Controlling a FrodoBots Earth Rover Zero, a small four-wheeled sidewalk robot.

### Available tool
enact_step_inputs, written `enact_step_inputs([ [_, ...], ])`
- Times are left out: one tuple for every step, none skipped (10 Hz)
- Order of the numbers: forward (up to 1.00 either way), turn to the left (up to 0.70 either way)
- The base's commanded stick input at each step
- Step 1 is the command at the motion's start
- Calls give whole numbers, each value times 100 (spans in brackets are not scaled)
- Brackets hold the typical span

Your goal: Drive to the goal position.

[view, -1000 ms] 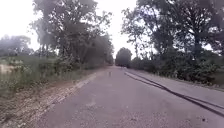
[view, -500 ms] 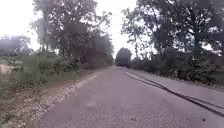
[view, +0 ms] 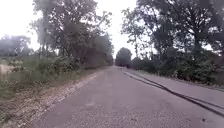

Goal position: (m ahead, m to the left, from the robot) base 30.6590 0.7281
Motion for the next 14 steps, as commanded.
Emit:
enact_step_inputs([
  [100,-14],
  [100,-30],
  [100,-40],
  [100,-40],
  [100,-14],
  [100,-6],
  [100,0],
  [100,0],
  [100,0],
  [100,0],
  [100,0],
  [100,0],
  [100,0],
  [100,0],
])
